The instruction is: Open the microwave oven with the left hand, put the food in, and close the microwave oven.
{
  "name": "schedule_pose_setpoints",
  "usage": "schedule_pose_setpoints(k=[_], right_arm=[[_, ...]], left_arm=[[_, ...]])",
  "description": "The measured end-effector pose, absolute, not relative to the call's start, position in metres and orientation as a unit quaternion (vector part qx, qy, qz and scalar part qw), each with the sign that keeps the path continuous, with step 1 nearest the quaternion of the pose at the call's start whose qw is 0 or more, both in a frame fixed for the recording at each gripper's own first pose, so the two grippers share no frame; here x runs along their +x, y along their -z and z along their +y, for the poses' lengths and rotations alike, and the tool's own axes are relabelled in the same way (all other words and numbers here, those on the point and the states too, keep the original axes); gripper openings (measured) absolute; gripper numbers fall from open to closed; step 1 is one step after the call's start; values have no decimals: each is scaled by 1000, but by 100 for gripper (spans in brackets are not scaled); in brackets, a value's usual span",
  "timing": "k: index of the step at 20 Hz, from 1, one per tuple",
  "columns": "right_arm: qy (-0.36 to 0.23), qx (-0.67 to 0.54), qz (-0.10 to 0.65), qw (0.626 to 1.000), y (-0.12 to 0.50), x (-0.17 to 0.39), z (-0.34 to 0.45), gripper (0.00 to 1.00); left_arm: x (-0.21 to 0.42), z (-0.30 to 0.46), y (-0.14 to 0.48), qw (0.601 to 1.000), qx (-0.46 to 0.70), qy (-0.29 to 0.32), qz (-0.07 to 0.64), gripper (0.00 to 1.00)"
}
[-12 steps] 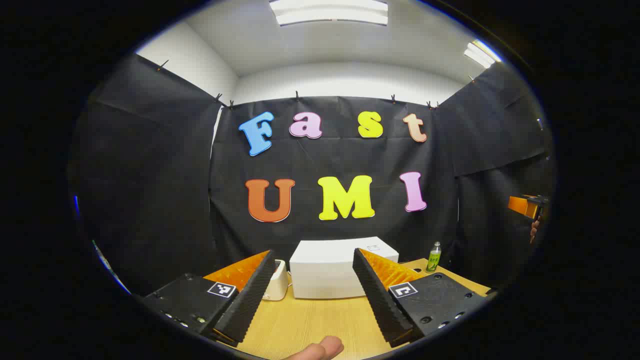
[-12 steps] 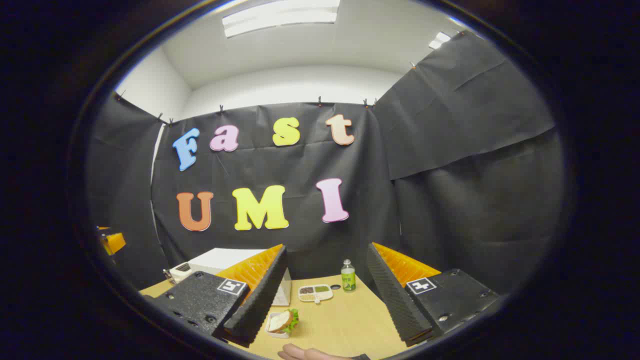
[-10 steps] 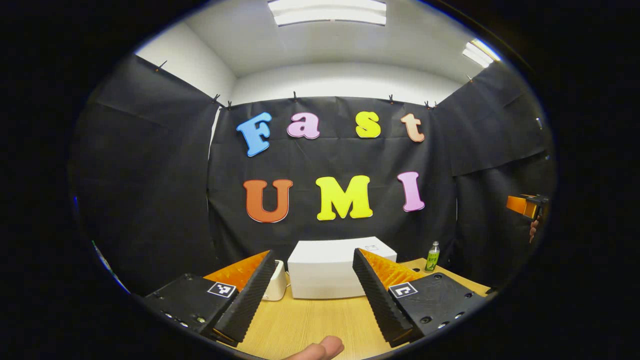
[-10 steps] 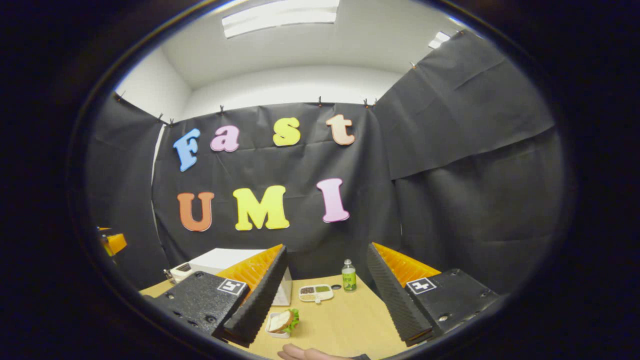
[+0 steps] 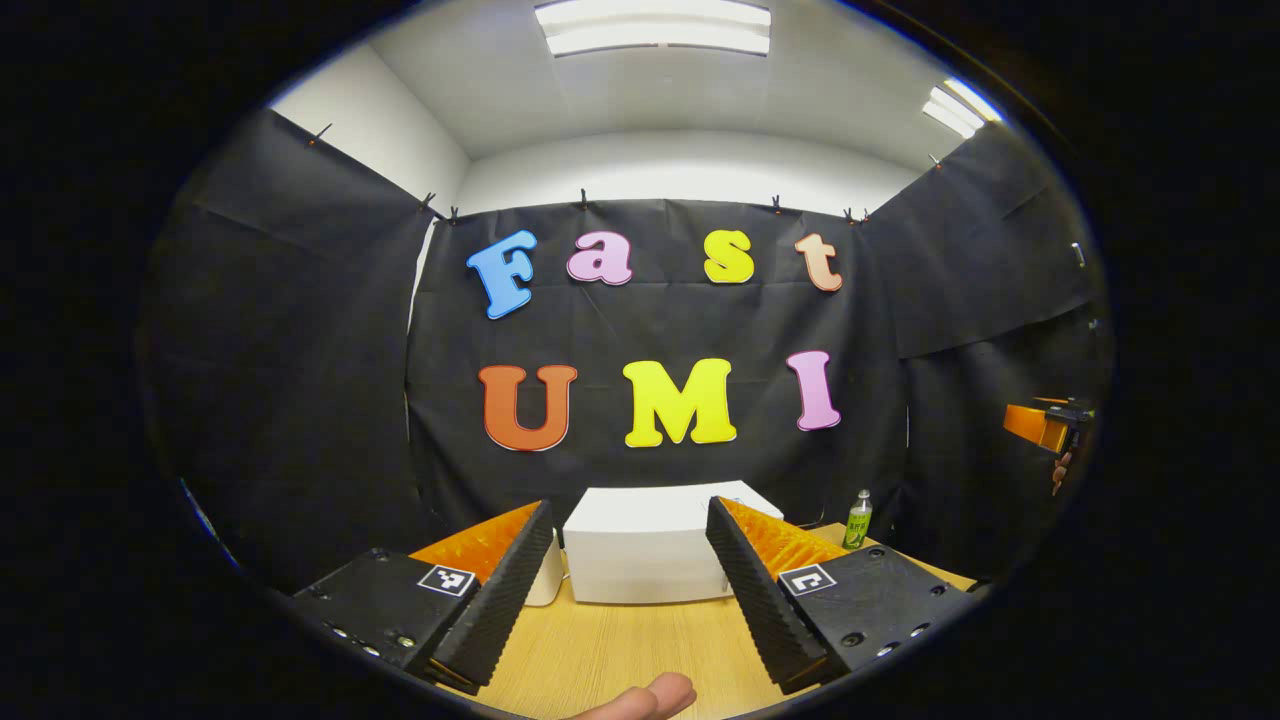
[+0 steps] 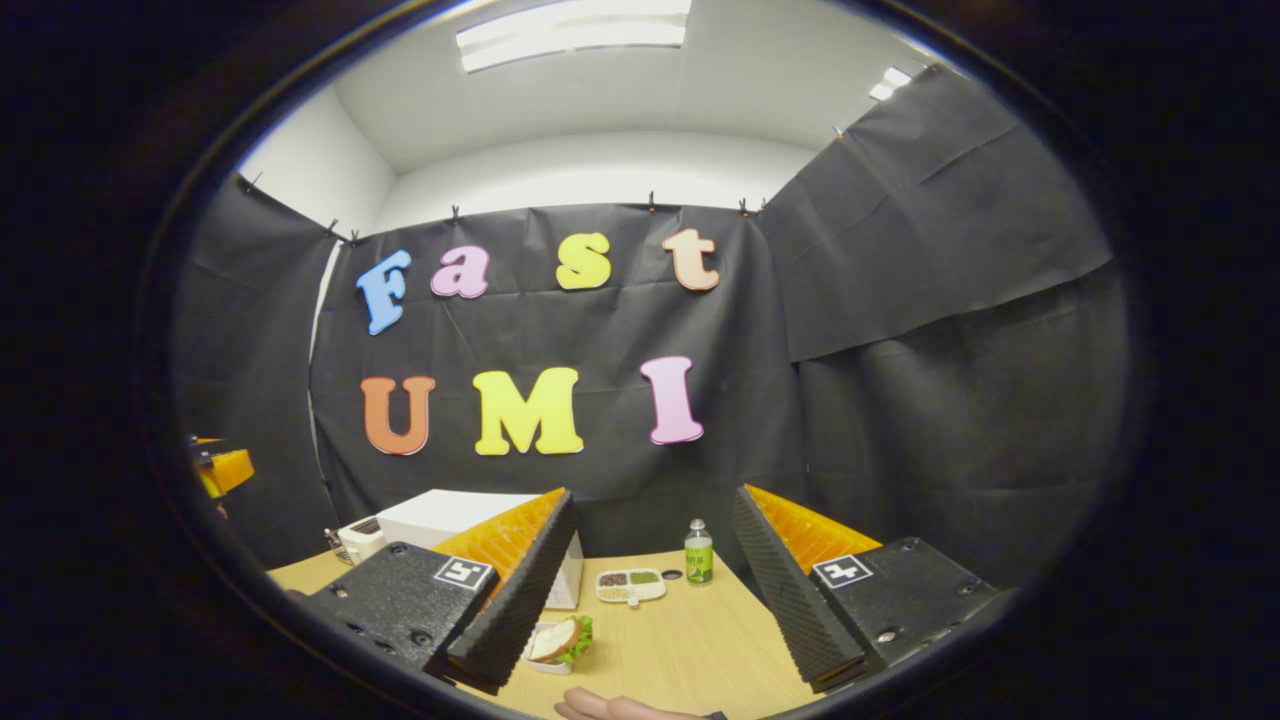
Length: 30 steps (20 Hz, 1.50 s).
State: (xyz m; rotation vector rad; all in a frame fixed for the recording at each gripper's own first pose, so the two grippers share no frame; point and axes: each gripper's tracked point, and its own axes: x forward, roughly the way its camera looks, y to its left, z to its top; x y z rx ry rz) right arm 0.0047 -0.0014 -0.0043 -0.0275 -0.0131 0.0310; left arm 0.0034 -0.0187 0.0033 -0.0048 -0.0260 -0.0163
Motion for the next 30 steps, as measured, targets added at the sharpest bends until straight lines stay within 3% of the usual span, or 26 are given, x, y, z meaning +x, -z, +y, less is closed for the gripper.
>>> schedule_pose_setpoints(k=[1, 2, 3, 4, 5, 6, 7, 8, 9, 11, 12, 13, 14, 15, 16, 17, 18, 19, 20, 24, 25, 26, 27, 28, 29, 30], right_arm=[[-14, -13, -10, 1000, 4, 5, -3, 92], [-13, -14, -13, 1000, 4, 6, -5, 100], [-12, -14, -14, 1000, 5, 6, -5, 100], [-13, -13, -15, 1000, 6, 6, -6, 100], [-16, -13, -14, 1000, 8, 6, -4, 92], [-19, -13, -15, 1000, 9, 6, -4, 92], [-21, -15, -15, 1000, 10, 6, -5, 100], [-22, -16, -16, 999, 10, 5, -7, 100], [-23, -18, -19, 999, 10, 4, -9, 100], [-19, -19, -29, 999, 6, 3, -15, 100], [-17, -20, -34, 999, 4, 2, -19, 92], [-16, -21, -38, 999, 4, -1, -20, 92], [-16, -23, -42, 999, 4, -2, -20, 100], [-16, -25, -44, 999, 4, -2, -20, 92], [-18, -28, -47, 998, 4, -2, -21, 100], [-19, -29, -50, 998, 5, -2, -21, 100], [-20, -31, -53, 998, 5, -1, -22, 92], [-20, -34, -55, 998, 7, 0, -22, 92], [-19, -37, -57, 997, 8, 1, -23, 100], [-15, -49, -66, 996, 15, 9, -29, 100], [-17, -55, -71, 996, 18, 11, -29, 92], [-18, -58, -76, 995, 21, 12, -29, 100], [-21, -60, -76, 995, 27, 12, -29, 100], [-27, -62, -72, 995, 34, 14, -28, 92], [-32, -64, -60, 996, 45, 15, -27, 100], [-36, -65, -48, 996, 54, 15, -27, 100]], left_arm=[[7, -22, -3, 1000, -3, 10, -13, 94], [10, -24, -2, 1000, -5, 11, -14, 94], [12, -27, 0, 1000, -8, 11, -13, 84], [17, -29, 2, 1000, -15, 10, -12, 94], [20, -33, 3, 999, -28, 10, -14, 94], [24, -38, 4, 999, -39, 15, -15, 94], [28, -44, 4, 999, -46, 21, -16, 94], [32, -49, 4, 999, -46, 22, -18, 83], [35, -50, 7, 999, -44, 19, -19, 95], [48, -51, 12, 999, -43, 6, -22, 94], [56, -55, 17, 999, -45, 3, -20, 95], [67, -61, 22, 999, -50, 5, -17, 94], [78, -68, 27, 998, -56, 8, -13, 94], [89, -75, 34, 998, -65, 14, -9, 94], [101, -83, 40, 997, -74, 21, -7, 94], [112, -89, 46, 996, -81, 29, -2, 94], [123, -96, 53, 996, -86, 35, 4, 95], [136, -103, 61, 995, -91, 41, 11, 95], [148, -110, 70, 994, -96, 43, 20, 95], [197, -127, 114, 995, -82, 31, 50, 95], [208, -130, 130, 995, -78, 26, 62, 95], [218, -136, 144, 994, -78, 25, 71, 95], [227, -143, 156, 993, -81, 27, 77, 95], [237, -150, 169, 992, -85, 34, 83, 94], [245, -156, 183, 991, -90, 38, 89, 94], [254, -162, 197, 990, -99, 40, 96, 94]])
